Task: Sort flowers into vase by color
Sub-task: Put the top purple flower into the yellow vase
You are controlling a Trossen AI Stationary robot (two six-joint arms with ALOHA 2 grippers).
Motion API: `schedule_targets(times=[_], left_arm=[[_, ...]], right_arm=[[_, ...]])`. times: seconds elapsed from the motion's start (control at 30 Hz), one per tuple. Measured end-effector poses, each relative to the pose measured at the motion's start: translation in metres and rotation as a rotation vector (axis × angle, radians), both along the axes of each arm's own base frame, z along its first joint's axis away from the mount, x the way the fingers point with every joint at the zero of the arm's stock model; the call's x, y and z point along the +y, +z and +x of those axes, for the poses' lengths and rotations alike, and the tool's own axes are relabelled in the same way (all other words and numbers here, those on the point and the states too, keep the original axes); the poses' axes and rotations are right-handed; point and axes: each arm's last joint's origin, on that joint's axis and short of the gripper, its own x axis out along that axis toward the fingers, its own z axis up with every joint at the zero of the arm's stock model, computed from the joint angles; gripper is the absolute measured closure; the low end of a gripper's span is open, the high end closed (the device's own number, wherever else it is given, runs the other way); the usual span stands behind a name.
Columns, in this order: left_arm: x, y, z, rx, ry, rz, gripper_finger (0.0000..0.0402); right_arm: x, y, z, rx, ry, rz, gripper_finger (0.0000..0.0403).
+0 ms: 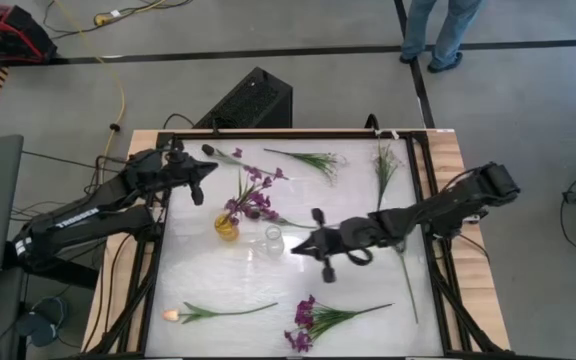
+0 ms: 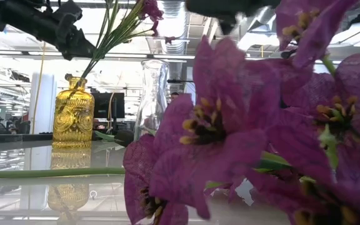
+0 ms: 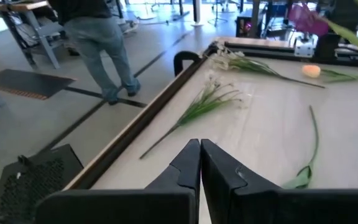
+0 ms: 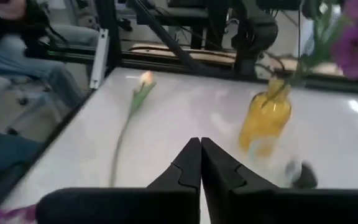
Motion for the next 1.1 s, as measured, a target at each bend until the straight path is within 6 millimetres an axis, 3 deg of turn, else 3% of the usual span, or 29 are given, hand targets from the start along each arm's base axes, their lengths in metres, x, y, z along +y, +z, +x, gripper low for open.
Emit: schedule_targets(times=[0.13, 0.23, 0.43, 0.7, 1.1], left_arm=[[0.0, 0.0, 0.0, 0.001, 0.013, -0.006, 0.0401], [0.001, -0.001, 0.001, 0.003, 0.007, -0.015, 0.0401], [0.0, -0.001, 0.001, 0.002, -0.004, -0.02, 0.0402], [0.0, -0.001, 0.001, 0.008, -0.009, -0.008, 0.0402], [0.002, -0.001, 0.0, 0.015, 0.072, 0.003, 0.0401]], right_arm=[[-0.019, -0.01, 0.033, 0.014, -0.044, -0.087, 0.0388], [-0.041, -0.016, 0.048, -0.048, -0.035, -0.059, 0.0388], [-0.069, -0.015, 0.062, -0.206, -0.012, -0.002, 0.0388], [-0.081, 0.002, 0.082, -0.28, -0.001, -0.046, 0.0388], [-0.086, 0.024, 0.137, -0.241, 0.074, -0.127, 0.0388]])
